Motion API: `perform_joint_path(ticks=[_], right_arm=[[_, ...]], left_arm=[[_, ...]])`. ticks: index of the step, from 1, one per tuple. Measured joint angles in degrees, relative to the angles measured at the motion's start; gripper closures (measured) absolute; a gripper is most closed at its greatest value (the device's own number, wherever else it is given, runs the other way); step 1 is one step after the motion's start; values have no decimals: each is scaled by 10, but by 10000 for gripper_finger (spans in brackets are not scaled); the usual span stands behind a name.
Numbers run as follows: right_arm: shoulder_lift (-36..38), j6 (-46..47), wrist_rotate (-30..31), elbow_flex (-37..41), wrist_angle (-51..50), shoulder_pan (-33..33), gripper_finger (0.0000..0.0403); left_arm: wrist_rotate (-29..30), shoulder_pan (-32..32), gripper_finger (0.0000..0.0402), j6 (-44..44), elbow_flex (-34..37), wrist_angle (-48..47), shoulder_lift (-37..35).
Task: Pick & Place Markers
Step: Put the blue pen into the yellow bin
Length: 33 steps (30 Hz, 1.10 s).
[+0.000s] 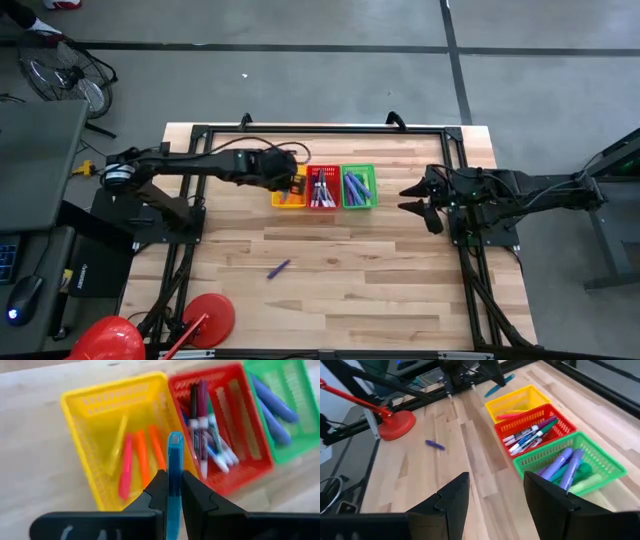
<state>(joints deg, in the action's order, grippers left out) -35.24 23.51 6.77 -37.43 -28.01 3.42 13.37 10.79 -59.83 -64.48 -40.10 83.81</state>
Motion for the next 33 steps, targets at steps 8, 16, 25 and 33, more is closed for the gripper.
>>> perform_joint_path(ticks=[8,16,25,33], right_arm=[[0,20,39,0,0,0,226],[0,35,76,0,0,0,226],[0,49,95,0,0,0,226],[0,62,96,0,-2,0,226]], left_arm=[[-60,87,377,24,28,43,0],[-101,134,377,45,28,21,4],[-136,132,377,25,24,20,78],[-136,129,377,25,-6,12,111]])
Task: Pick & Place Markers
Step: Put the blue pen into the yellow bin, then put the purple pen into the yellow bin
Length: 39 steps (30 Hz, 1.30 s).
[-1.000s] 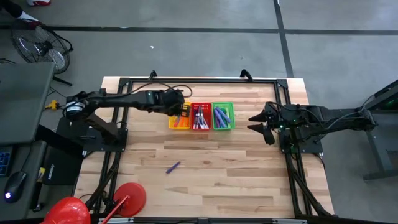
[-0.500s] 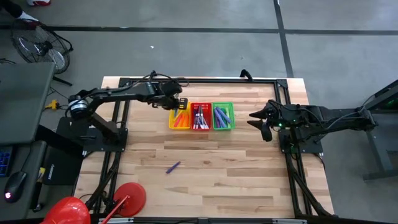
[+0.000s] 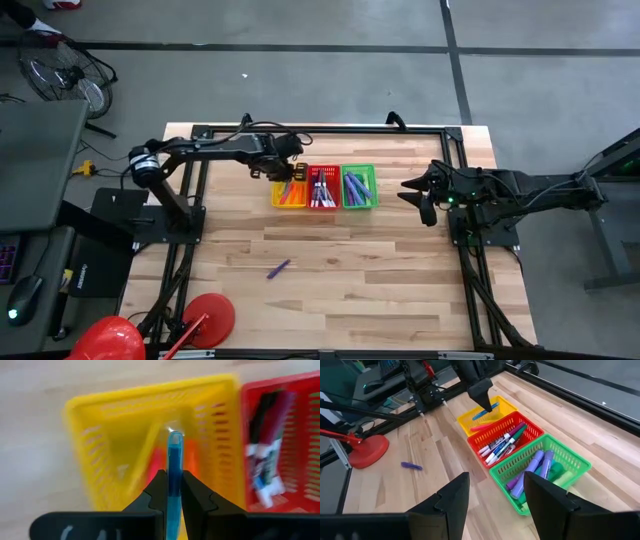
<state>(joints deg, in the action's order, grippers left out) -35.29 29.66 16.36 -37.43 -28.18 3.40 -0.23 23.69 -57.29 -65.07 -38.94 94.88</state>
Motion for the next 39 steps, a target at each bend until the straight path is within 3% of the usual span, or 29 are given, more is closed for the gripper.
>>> perform_joint_path(ticks=[8,14,24,39], right_arm=[[0,0,-2,0,-7,0,226],[0,0,-4,0,-8,0,226],[0,-1,-9,0,-13,0,226],[1,3,-31,0,-27,0,226]], left_arm=[[23,-20,376,-12,-40,-33,34],[25,-20,330,-15,-49,-60,38],[21,-20,321,-10,-49,-61,38],[31,-41,319,104,-71,-42,17]])
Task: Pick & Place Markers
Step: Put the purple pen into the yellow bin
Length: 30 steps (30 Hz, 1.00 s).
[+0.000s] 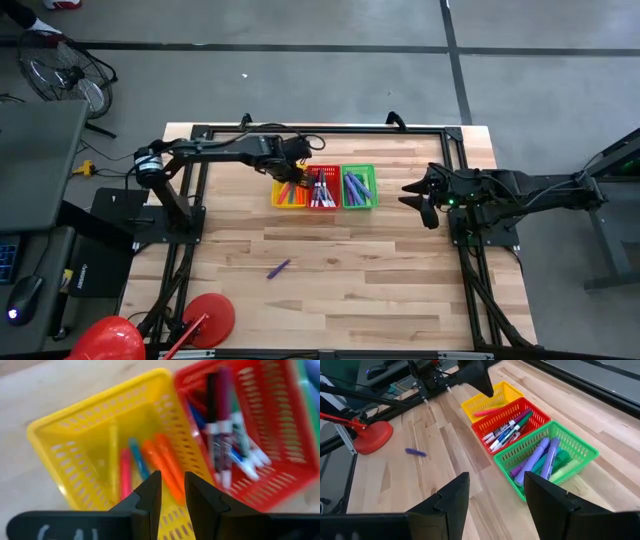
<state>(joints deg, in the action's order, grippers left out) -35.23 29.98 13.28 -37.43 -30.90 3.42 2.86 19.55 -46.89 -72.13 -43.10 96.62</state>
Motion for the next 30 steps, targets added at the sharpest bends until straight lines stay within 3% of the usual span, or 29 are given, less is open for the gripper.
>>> perform_joint_path(ticks=[12,19,24,30], right_arm=[[1,-4,-2,0,-2,0,226],[1,-6,-2,0,-2,0,226],[1,-6,-1,0,-2,0,226],[1,-15,0,0,-6,0,226]], left_arm=[[98,-99,318,16,10,55,-43],[114,-119,318,-33,114,129,-118],[120,-149,318,-69,189,141,-204],[154,-214,318,-128,223,115,-252]])
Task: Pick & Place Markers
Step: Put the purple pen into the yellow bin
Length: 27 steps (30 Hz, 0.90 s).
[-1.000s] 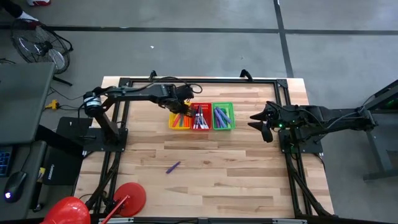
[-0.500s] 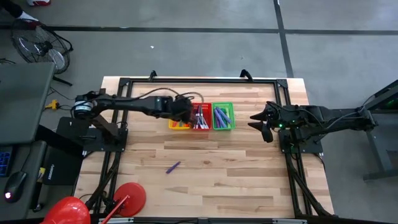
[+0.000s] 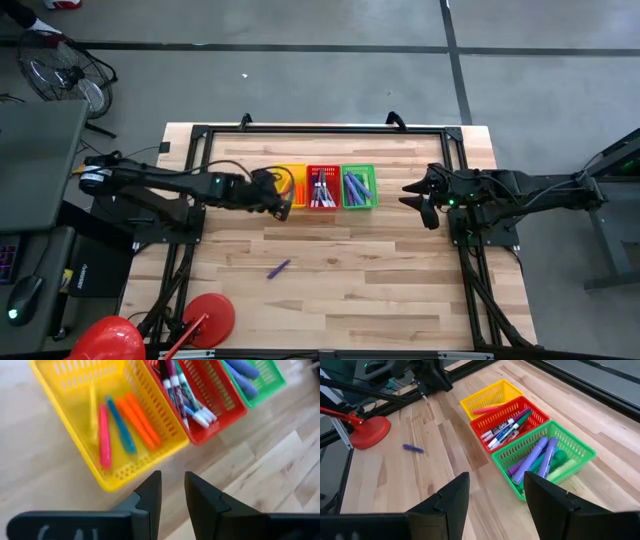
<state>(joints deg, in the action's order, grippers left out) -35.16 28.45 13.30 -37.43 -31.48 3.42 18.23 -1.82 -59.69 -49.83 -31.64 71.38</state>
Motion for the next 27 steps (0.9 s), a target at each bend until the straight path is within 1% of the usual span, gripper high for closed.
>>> perform_joint_path(ticks=[3,6,12,16,19,27], right_arm=[[0,-2,0,0,0,0,226],[0,-2,0,0,0,0,226],[0,-4,-2,0,0,0,226],[0,-4,-3,0,0,0,226],[0,-4,-14,0,0,0,226],[0,-4,-39,0,-1,0,226]], left_arm=[[4,-35,318,-28,13,-4,-5],[-16,-62,318,-55,20,-3,-4],[-50,-98,318,-58,20,3,20],[-86,-115,313,-57,20,9,35],[-115,-118,292,-64,20,11,54],[-215,-117,207,-70,13,32,91]])
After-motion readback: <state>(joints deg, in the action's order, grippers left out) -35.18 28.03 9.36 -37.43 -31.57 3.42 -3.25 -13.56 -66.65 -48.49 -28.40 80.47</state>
